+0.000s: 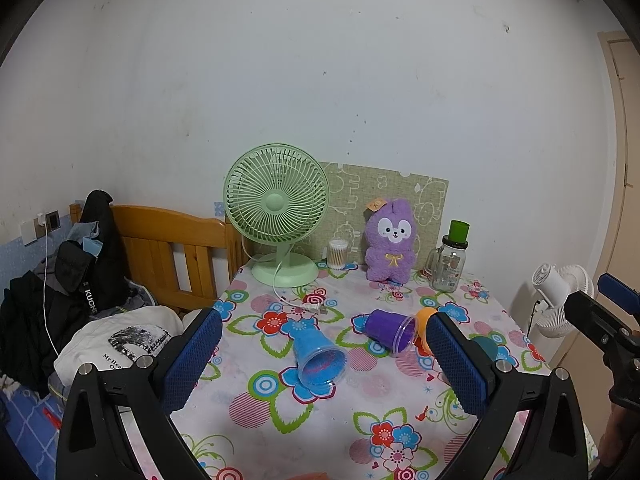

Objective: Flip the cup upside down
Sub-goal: 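Move the right tool toward the teal cup lying on its side, then close the right tool around the body of the teal cup, then lift the teal cup with the right tool and turn it toward the left tool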

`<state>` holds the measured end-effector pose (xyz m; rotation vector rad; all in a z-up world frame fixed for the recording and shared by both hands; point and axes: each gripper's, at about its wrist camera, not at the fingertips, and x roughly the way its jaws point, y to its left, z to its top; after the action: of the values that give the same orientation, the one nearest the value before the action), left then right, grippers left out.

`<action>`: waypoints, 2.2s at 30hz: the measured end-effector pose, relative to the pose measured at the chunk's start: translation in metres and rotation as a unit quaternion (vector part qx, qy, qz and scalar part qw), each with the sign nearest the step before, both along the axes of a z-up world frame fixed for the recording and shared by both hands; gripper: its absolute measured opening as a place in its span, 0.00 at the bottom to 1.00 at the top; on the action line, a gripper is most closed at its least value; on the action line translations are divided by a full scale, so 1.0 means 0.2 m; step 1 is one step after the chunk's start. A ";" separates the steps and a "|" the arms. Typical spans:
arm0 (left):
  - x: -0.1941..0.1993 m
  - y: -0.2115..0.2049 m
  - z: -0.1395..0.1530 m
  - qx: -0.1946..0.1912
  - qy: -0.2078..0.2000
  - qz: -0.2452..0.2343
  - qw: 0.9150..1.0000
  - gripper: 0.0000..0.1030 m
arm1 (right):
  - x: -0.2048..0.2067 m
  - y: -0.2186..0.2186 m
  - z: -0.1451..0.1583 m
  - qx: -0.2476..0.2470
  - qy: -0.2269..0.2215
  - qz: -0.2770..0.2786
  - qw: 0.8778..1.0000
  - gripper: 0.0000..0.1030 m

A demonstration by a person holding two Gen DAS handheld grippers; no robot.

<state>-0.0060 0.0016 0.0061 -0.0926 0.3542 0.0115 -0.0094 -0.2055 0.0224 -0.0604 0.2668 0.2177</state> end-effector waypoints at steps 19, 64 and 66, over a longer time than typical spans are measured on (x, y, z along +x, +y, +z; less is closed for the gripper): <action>0.08 0.01 -0.11 -0.003 0.026 -0.009 1.000 1.00 | 0.17 -0.02 -0.12 0.023 0.085 -0.035 0.996 1.00; 0.49 -0.08 -0.45 -0.011 0.164 -0.080 0.983 1.00 | 0.98 -0.18 -0.78 0.142 0.402 0.017 0.905 0.69; 0.44 -0.03 -0.43 -0.017 0.160 -0.070 0.984 1.00 | 0.93 -0.15 -0.73 0.147 0.398 0.037 0.905 0.69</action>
<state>0.0828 -0.0048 -0.0807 -0.1002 0.6825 -0.1197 0.1775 -0.2362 -0.1240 0.3301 1.0475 0.3503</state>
